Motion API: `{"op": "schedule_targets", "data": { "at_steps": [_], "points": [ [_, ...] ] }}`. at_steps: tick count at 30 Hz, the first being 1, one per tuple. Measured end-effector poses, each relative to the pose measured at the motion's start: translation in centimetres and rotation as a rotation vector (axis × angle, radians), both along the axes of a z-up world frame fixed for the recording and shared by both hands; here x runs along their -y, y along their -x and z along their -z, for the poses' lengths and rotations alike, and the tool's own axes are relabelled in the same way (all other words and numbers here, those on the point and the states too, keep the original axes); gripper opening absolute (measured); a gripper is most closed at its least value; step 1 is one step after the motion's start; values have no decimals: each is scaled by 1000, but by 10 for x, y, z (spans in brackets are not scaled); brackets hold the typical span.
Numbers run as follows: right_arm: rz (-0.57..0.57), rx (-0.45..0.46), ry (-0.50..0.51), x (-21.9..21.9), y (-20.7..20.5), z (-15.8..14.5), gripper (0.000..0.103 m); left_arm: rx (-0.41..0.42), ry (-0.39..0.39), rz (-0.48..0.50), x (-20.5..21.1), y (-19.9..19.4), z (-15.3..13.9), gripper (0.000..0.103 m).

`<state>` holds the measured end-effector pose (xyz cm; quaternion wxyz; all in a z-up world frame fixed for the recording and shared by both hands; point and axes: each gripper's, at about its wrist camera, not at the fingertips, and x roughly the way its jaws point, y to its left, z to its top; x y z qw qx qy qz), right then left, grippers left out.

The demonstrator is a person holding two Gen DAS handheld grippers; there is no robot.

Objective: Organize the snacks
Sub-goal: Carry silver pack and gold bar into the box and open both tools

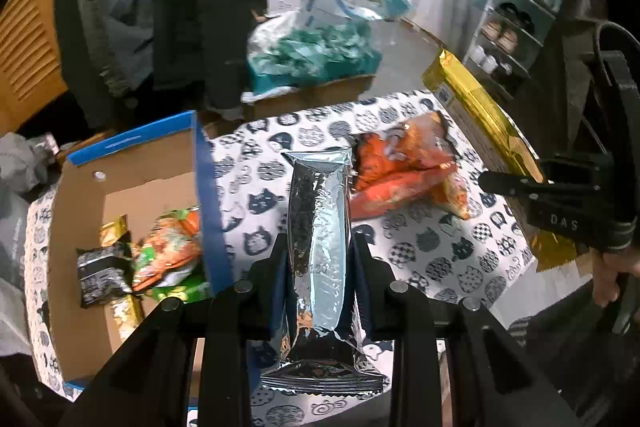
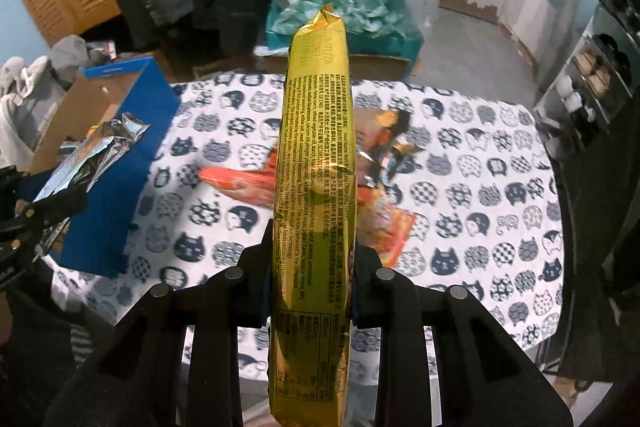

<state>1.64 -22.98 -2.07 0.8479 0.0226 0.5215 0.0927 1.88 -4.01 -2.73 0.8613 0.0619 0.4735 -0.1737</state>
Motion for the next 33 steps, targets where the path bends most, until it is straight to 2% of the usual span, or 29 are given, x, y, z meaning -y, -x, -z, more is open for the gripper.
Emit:
{"op": "schedule_targets", "data": {
  "at_steps": [16,21,33],
  "points": [
    [-157,22,-40,-105,-31,-27,26,56,19,-163,-85,-12,-14,30],
    [-213,22,-64,-144,-39,-36,26,75,-18,-212,-111,-17,-12,30],
    [-323,-8,-82,-227,-56,-33,26,69,-27,-329,-178,-24,-2,30]
  ]
}}
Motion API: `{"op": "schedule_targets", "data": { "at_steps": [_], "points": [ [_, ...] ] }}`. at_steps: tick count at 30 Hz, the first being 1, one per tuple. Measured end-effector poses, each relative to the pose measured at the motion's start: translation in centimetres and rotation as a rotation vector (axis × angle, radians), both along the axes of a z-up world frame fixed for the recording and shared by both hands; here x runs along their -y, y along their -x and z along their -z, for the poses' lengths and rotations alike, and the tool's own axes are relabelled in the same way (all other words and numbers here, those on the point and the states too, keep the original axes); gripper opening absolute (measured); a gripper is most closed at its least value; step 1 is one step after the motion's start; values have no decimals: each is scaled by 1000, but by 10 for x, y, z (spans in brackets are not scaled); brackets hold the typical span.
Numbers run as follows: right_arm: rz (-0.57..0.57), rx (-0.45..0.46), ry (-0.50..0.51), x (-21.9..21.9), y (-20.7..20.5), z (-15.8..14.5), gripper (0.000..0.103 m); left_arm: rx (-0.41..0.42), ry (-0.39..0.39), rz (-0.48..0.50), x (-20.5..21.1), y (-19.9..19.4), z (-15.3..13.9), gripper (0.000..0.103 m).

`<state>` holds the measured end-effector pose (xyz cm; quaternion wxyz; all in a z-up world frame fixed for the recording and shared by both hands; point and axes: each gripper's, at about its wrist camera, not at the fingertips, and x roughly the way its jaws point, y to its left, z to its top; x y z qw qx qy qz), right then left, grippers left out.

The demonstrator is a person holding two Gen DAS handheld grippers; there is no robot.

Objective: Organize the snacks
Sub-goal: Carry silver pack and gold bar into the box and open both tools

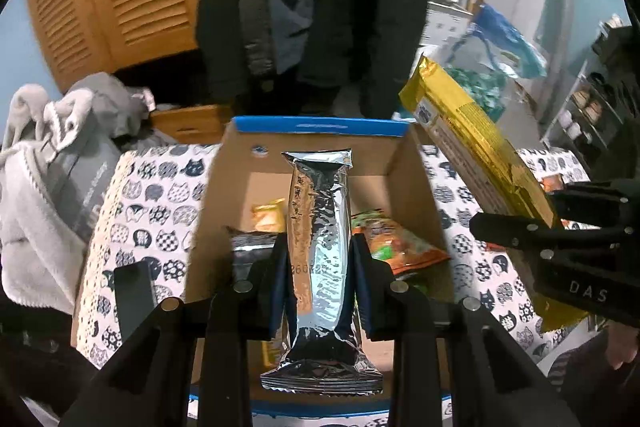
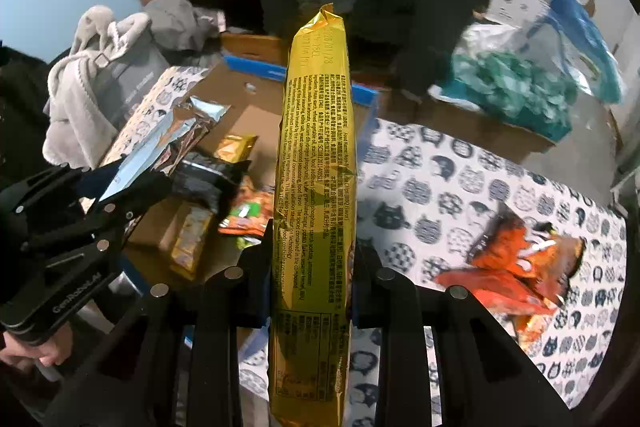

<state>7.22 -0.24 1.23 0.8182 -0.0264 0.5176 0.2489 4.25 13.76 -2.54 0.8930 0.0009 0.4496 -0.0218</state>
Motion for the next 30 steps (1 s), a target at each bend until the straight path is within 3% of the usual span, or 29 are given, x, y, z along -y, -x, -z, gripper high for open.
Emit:
{"op": "schedule_targets", "data": {
  "at_steps": [8,14,16,20,22,25,30],
  "points": [
    [-35,-30,12,-41,-9,10,26,-16,25,-45,-26,-1,6,30],
    [-48,-47,7,-61,-14,10,28,-47,-8,-55,-31,-4,11,30],
    [-47,-48,-9,-65,-14,8,30,-63,-6,-74,-34,-5,15,36],
    [-46,-19,-6,-67,-13,2,52,-49,6,-108,-41,-3,13,55],
    [-39,-10,-2,-64,-12,0,57,-33,4,-116,-41,-2,9,65],
    [-24,-9,1,-56,-12,0,64,-12,-7,-104,-36,0,5,66],
    [12,-10,14,-33,-12,3,65,-9,-24,-68,-24,0,5,66]
  ]
}}
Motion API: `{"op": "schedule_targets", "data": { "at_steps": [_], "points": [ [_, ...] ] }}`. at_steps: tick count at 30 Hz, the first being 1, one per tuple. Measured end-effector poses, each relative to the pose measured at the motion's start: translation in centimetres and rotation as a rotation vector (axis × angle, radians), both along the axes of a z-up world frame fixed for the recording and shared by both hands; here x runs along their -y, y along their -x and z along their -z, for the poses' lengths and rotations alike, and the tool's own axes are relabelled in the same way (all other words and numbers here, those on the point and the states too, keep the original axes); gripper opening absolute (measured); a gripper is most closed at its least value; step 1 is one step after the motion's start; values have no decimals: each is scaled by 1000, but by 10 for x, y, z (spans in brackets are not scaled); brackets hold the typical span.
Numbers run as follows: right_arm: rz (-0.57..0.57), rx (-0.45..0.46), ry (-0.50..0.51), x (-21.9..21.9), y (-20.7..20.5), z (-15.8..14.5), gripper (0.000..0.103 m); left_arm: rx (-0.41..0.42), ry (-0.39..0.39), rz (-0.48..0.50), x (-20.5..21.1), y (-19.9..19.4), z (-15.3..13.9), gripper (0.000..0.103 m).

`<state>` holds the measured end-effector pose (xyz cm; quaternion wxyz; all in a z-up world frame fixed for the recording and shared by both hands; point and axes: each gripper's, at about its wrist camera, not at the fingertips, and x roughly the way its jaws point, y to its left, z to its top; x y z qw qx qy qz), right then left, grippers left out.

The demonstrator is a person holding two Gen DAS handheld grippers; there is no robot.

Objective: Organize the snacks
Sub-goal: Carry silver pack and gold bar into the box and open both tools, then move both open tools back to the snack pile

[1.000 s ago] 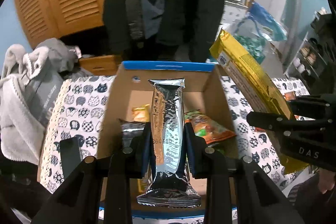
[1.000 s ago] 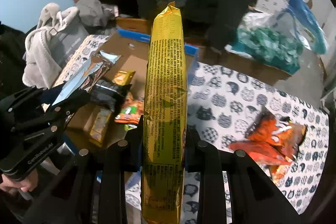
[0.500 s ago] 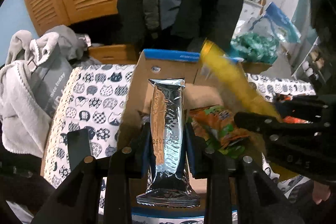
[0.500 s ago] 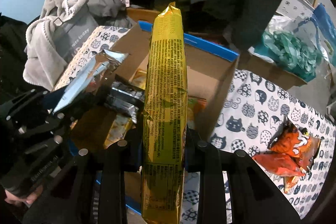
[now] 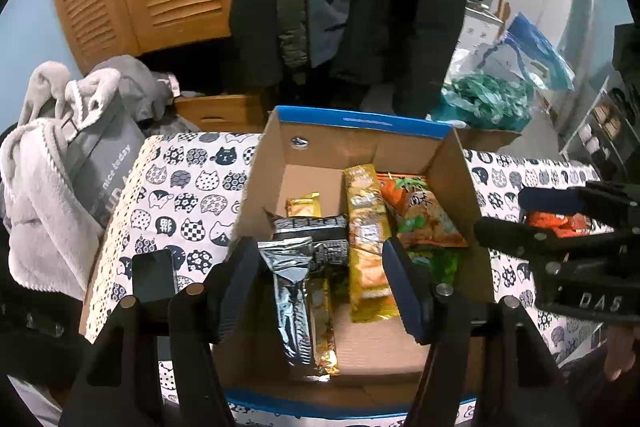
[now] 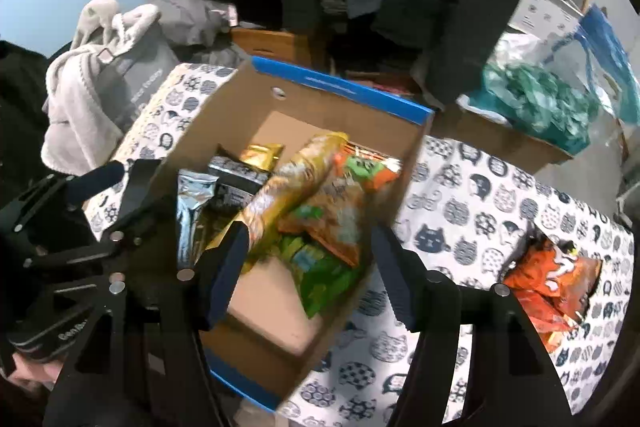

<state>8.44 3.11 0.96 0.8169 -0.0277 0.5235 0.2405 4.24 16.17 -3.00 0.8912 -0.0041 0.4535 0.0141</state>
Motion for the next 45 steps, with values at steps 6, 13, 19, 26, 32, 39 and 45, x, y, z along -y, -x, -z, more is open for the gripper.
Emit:
{"op": "schedule_targets", "data": {
  "at_steps": [6,13,19,26,32,39,45],
  "points": [
    [35,-3,15,28,4,2,65,2,-21,51,22,1,1,67],
    [79,16,39,66,10,2,70,11,-54,134,56,5,1,67],
    [117,26,67,105,18,6,75,23,-59,198,88,9,-3,76],
    [187,7,81,156,25,17,76,54,-88,290,131,14,-10,81],
    [265,-1,80,204,31,22,76,65,-138,373,172,17,-8,82],
    [332,-2,90,249,39,27,76,60,-178,441,211,18,2,82],
    [392,-17,117,282,43,40,76,37,-176,481,239,12,9,82]
  ]
}}
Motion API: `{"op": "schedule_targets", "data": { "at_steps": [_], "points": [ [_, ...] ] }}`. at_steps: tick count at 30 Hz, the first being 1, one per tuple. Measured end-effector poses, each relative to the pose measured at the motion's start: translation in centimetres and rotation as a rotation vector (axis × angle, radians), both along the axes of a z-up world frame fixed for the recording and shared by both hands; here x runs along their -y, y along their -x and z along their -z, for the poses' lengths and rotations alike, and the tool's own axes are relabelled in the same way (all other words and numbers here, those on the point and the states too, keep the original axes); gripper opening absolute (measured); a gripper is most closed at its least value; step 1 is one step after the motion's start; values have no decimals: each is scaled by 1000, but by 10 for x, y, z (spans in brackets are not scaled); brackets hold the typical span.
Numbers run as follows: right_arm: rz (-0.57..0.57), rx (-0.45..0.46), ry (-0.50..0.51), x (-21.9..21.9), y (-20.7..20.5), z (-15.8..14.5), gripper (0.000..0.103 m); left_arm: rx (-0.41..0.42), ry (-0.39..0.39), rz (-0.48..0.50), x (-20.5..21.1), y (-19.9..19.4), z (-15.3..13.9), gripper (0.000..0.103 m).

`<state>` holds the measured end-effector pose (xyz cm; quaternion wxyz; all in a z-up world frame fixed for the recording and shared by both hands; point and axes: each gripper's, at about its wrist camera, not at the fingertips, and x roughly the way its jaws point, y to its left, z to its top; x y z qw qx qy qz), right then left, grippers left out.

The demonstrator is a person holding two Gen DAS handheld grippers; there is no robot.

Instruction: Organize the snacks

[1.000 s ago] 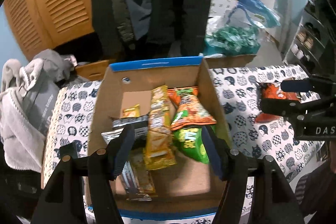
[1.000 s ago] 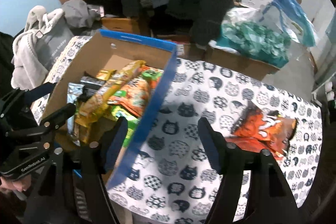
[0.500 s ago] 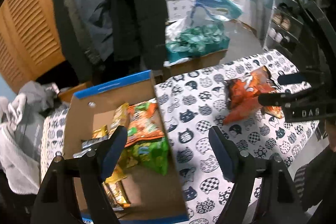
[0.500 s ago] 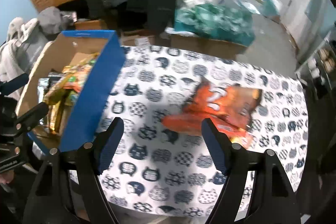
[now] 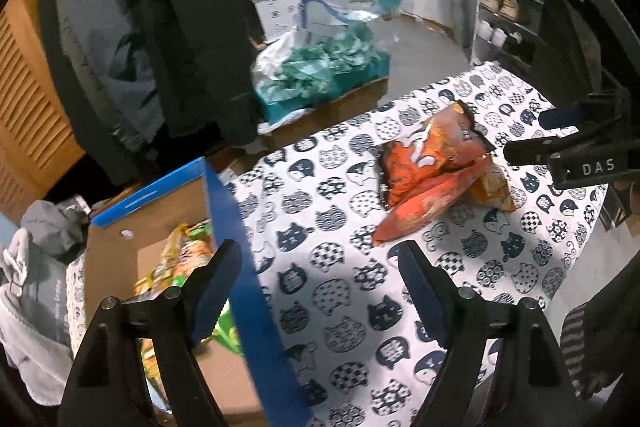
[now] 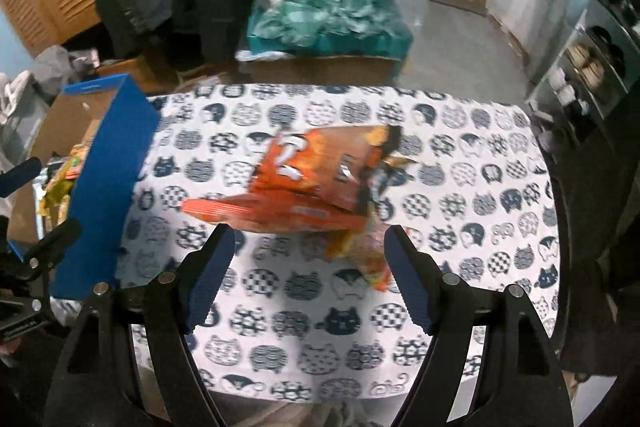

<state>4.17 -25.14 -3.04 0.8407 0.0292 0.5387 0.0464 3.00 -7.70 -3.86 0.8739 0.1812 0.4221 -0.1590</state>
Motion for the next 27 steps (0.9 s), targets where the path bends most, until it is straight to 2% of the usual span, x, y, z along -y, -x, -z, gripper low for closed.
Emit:
{"op": "schedule_targets", "data": {
  "at_steps": [4,14,20,27],
  "points": [
    [36,-23,16,21,0,13,77,-15,2,28,17,-7,6,82],
    [104,-95,-53,56,-5,47,77,-103,41,65,51,-34,33,82],
    [116,-133,-81,63,-13,66,77,-158,59,94,69,-50,50,82],
    [91,-181,-103,61,-25,94,77,-187,25,187,94,-56,71,82]
  ]
}}
